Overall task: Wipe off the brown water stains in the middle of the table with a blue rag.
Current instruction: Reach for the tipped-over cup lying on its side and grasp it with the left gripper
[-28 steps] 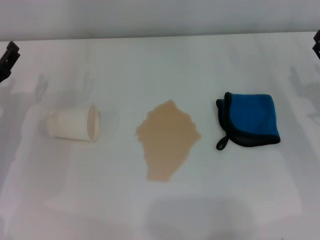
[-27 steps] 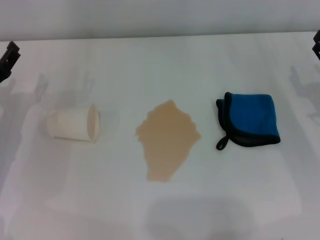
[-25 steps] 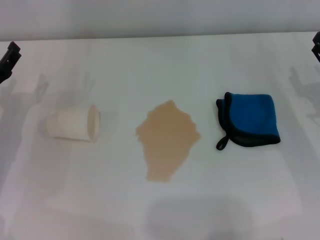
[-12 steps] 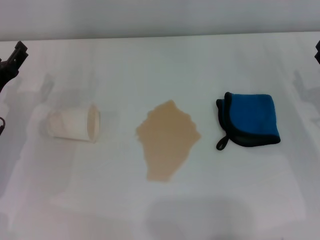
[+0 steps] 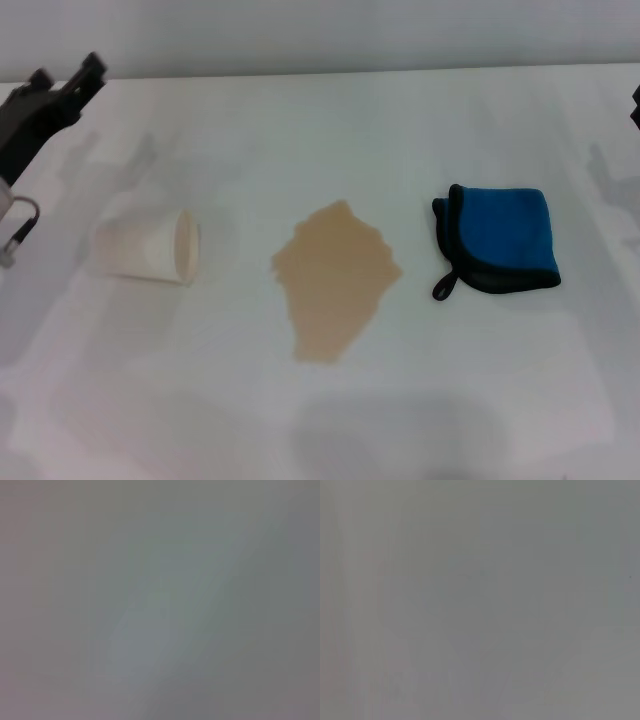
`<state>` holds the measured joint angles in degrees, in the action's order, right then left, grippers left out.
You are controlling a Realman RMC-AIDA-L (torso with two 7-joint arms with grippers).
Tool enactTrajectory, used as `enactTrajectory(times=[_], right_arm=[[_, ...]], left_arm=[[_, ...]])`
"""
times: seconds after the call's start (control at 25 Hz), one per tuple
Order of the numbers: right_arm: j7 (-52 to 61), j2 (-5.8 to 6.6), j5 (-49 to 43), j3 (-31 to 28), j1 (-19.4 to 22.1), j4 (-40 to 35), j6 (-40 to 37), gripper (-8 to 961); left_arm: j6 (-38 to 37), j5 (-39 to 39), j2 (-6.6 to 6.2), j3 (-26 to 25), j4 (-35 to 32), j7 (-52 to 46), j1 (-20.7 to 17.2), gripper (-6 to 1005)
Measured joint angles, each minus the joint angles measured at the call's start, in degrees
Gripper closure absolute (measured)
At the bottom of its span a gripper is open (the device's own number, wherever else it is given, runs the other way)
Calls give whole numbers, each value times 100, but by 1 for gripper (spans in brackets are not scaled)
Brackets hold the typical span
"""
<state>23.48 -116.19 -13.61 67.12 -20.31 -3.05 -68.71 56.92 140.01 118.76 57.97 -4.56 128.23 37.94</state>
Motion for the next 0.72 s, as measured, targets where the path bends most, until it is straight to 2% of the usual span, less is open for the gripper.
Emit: enactTrajectory(times=[0.12, 0.28, 0.32, 0.44, 0.48, 0.56, 0.6, 0.68, 0.72], right_arm=[[6, 0, 2, 6, 8, 40, -5, 213], [7, 0, -4, 11, 9, 77, -11, 213], [8, 0, -9, 15, 10, 80, -36, 213], [8, 0, -7, 20, 10, 86, -113, 214], [8, 0, -7, 20, 10, 86, -113, 214], [8, 0, -8, 21, 10, 88, -144, 214], [8, 0, -8, 21, 9, 89, -151, 214], [8, 0, -13, 21, 3, 90, -153, 214], [8, 0, -22, 24, -12, 92, -153, 214]], left_arm=[[-69, -369, -25, 443, -585, -707, -90, 114], [-44, -1196, -79, 621, -1298, -1390, -324, 114], [-37, -1722, -155, 626, -1524, -1805, -388, 114], [71, -2309, -284, 630, -1632, -2199, -403, 114], [71, -2309, -284, 630, -1632, -2199, -403, 114], [415, -2814, -456, 635, -1750, -2380, -424, 114], [415, -2814, -456, 635, -1750, -2380, -424, 114], [718, -3264, -643, 632, -1979, -2662, -460, 114], [889, -3718, -795, 611, -2215, -3022, -476, 114]])
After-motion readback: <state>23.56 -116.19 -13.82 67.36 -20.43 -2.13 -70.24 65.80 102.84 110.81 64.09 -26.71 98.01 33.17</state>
